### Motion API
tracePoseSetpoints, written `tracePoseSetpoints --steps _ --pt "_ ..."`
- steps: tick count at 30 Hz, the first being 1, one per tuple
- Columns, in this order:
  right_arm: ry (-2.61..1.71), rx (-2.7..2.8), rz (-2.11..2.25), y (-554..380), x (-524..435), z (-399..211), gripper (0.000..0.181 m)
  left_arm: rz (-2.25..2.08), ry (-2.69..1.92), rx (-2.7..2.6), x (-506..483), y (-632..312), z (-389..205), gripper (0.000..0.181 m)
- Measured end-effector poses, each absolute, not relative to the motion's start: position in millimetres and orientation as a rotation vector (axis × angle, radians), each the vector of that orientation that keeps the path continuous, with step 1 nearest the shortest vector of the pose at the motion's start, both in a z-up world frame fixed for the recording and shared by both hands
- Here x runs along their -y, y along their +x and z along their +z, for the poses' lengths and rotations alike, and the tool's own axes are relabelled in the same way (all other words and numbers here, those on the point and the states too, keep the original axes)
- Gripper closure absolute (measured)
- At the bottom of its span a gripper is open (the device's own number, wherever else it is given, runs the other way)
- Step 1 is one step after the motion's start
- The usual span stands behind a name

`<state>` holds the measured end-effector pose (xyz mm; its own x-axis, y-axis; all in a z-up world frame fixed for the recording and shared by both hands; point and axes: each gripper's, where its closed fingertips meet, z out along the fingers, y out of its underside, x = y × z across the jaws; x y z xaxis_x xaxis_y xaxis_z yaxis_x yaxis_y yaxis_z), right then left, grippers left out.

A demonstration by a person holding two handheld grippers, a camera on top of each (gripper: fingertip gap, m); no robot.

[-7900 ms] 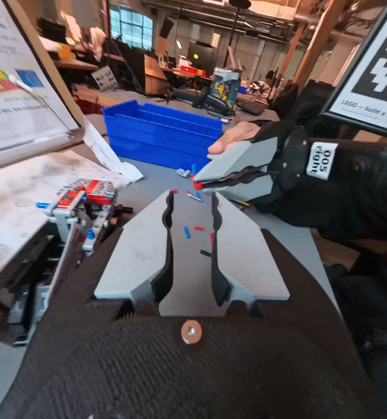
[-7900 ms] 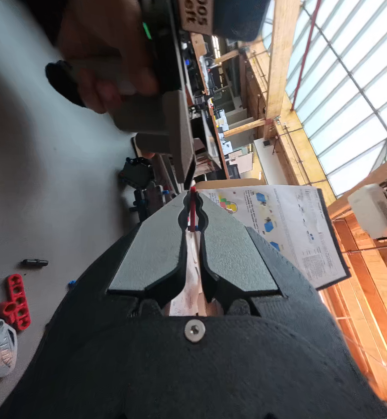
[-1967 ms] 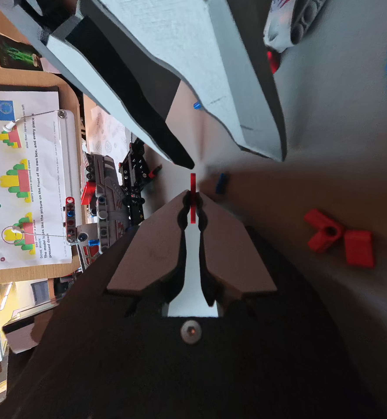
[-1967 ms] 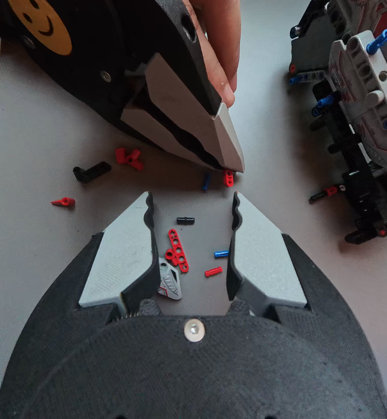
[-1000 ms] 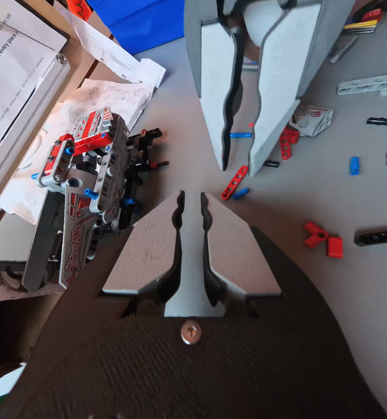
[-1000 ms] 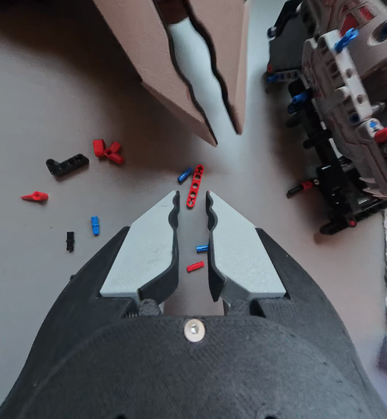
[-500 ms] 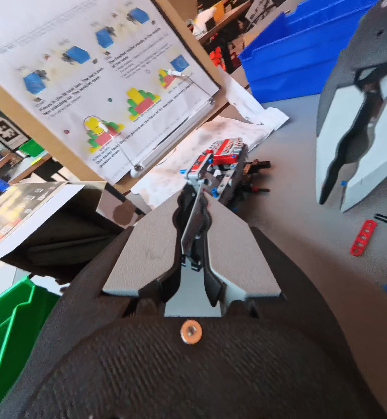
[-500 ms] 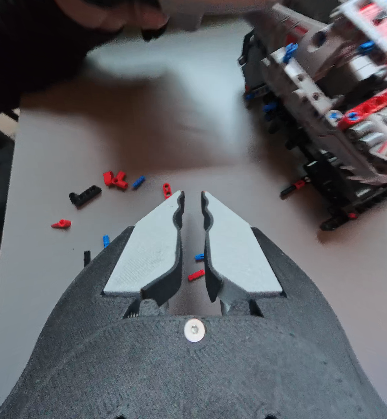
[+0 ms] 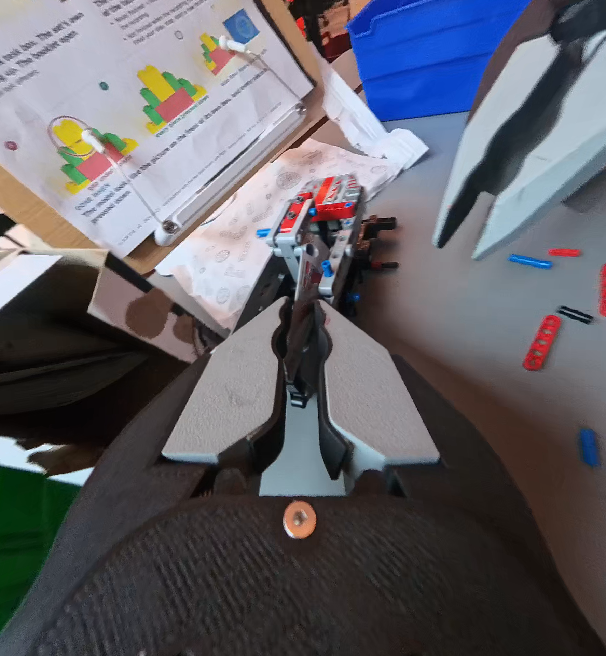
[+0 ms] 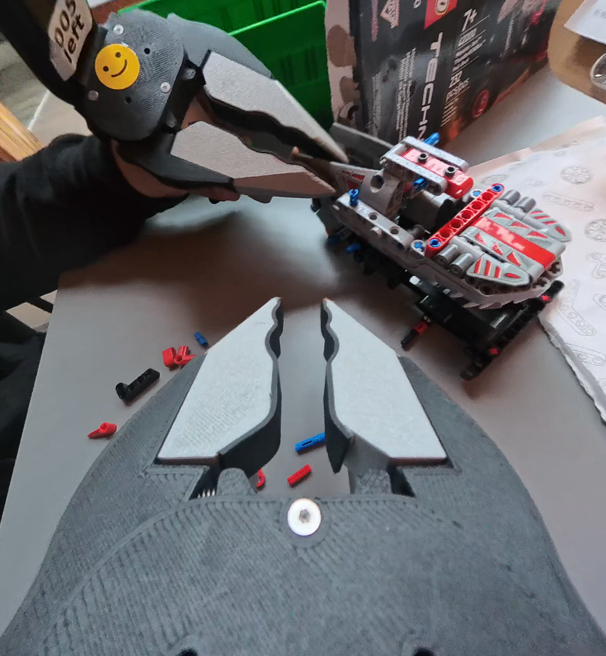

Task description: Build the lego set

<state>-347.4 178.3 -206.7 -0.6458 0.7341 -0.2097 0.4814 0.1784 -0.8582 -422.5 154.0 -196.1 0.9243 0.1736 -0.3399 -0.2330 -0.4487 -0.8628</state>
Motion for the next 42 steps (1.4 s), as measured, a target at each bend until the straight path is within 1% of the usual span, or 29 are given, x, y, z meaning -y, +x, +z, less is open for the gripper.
tracePoseSetpoints --steps 3,13,21,25,29,32,36,39,41,42 --pt "-1.174 2.145 1.472 -351.9 -183.5 -202.9 0.161 0.327 -1.976 -0.068 -157.4 -407.6 -195.6 0.175" --pt "-1.202 1.967 1.488 -360.9 -208.8 -187.0 0.159 0.206 -1.973 -0.145 -157.5 -391.9 -195.9 0.177" --pt "-1.135 1.99 1.418 -360.3 -201.2 -187.7 0.163 0.117 -1.96 -0.162 -160.0 -379.3 -195.2 0.177" --pt "-1.117 1.989 1.447 -359.0 -194.0 -183.6 0.162 0.08 -1.945 -0.19 -163.8 -368.5 -194.9 0.176" --pt "-1.051 1.942 1.4 -362.2 -190.9 -178.8 0.173 0.106 -1.942 -0.204 -166.3 -364.6 -195.3 0.176" --pt "-1.03 1.932 1.321 -364.8 -190.5 -181.0 0.173 0.115 -1.935 -0.201 -167.4 -364.6 -195.3 0.175" --pt "-1.041 1.983 1.231 -364.5 -189.2 -191.7 0.165 0.183 -1.927 -0.21 -167.3 -369.3 -193.0 0.175" --pt "-1.041 1.976 1.222 -365.2 -189.4 -192.8 0.159 0.202 -1.854 -0.221 -166.0 -367.5 -178.8 0.18" --pt "-1.063 1.973 1.242 -365.7 -190.0 -193.6 0.152 0.169 -1.796 -0.184 -164.6 -367.2 -166.9 0.177" --pt "-1.075 1.969 1.255 -366.0 -190.7 -194.0 0.151 0.173 -1.776 -0.14 -163.8 -372.3 -162.4 0.172"
